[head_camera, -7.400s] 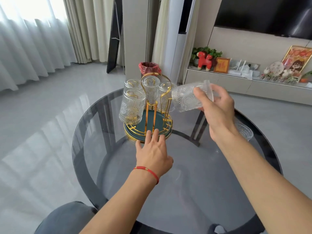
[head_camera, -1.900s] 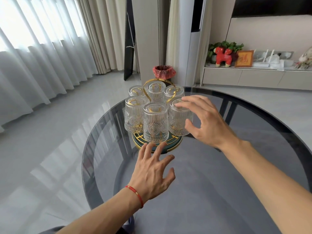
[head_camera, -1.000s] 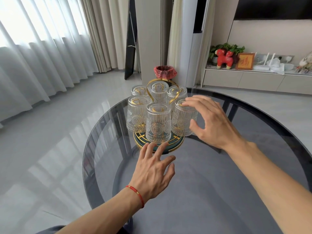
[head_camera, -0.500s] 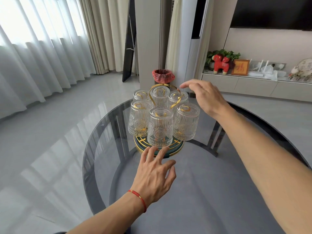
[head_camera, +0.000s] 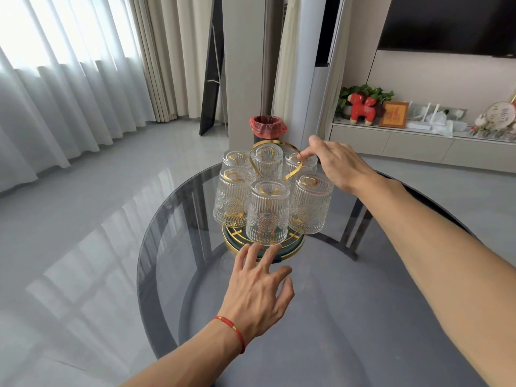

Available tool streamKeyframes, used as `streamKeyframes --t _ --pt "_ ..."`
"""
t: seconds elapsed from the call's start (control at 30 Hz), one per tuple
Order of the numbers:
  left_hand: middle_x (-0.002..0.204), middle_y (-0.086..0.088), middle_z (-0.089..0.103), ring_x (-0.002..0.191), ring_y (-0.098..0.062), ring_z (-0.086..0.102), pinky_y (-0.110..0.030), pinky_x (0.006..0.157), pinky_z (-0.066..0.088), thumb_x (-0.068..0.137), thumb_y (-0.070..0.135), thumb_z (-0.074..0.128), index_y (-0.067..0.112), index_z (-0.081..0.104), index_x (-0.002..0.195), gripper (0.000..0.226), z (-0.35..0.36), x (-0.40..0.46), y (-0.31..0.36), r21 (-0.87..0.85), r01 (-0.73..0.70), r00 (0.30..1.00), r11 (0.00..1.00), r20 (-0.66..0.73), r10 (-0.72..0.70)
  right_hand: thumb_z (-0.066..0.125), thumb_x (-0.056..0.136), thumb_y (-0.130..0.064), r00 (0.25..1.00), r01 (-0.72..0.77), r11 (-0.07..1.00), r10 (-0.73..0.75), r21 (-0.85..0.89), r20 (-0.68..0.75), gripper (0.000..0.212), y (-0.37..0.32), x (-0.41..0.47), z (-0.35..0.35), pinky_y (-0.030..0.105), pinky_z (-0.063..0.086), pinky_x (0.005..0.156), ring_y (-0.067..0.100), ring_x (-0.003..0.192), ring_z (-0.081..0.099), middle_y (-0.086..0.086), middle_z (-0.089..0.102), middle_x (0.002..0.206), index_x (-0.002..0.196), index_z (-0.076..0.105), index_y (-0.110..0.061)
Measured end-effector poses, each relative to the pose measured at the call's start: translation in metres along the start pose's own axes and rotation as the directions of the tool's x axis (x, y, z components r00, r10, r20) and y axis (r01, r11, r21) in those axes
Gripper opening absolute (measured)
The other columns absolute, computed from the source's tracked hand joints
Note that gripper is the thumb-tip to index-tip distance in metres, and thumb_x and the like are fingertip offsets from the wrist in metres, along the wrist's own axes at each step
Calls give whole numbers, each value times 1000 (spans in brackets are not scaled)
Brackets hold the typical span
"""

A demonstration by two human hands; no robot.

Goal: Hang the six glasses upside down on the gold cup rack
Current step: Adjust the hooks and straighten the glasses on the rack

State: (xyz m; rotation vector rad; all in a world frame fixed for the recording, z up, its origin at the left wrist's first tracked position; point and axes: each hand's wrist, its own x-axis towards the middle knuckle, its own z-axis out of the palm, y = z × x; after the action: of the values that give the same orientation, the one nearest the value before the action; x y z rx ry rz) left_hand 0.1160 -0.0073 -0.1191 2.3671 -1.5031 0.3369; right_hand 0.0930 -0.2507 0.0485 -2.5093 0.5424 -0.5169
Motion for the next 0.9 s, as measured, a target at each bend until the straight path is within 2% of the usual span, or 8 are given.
streamKeyframes --t 0.1,0.23,0.43,0.63,0.9 --pt "147 -1 59 130 -33 49 -56 115 40 100 47 40 35 76 113 40 2 0 0 -2 -3 1000 1000 -10 3 15 109 -57 1000 -2 1000 2 -17 -16 71 2 -1 -1 33 29 100 25 144 48 6 58 153 123 77 -25" --pt "143 -2 60 124 -32 50 -53 112 43 100 44 43 34 76 111 36 2 0 -1 3 -11 999 1000 -35 11 18 110 -55 1000 -5 1000 4 -31 -29 68 1 -1 -1 34 32 97 28 139 54 12 67 142 123 77 -24" --pt "143 -1 60 125 -32 50 -53 113 42 100 45 42 35 77 112 38 2 0 0 3 -6 999 1000 -32 6 23 110 -54 1000 14 998 -15 -56 -25 58 -1 5 -1 37 38 101 26 139 53 5 61 149 129 71 -26" --pt "144 -1 60 126 -32 50 -53 113 42 100 44 42 34 77 112 38 0 1 0 -3 -3 1000 1000 -28 2 15 108 -62 998 53 998 -52 -38 26 68 -3 4 2 49 42 112 23 133 58 2 67 142 134 65 -24" --pt "144 -1 60 126 -32 50 -53 113 41 100 45 41 35 77 112 39 -1 1 0 -1 0 1000 1000 -22 0 15 108 -62 998 57 997 -55 -57 28 68 -2 6 1 48 43 110 24 130 60 3 69 138 129 67 -24"
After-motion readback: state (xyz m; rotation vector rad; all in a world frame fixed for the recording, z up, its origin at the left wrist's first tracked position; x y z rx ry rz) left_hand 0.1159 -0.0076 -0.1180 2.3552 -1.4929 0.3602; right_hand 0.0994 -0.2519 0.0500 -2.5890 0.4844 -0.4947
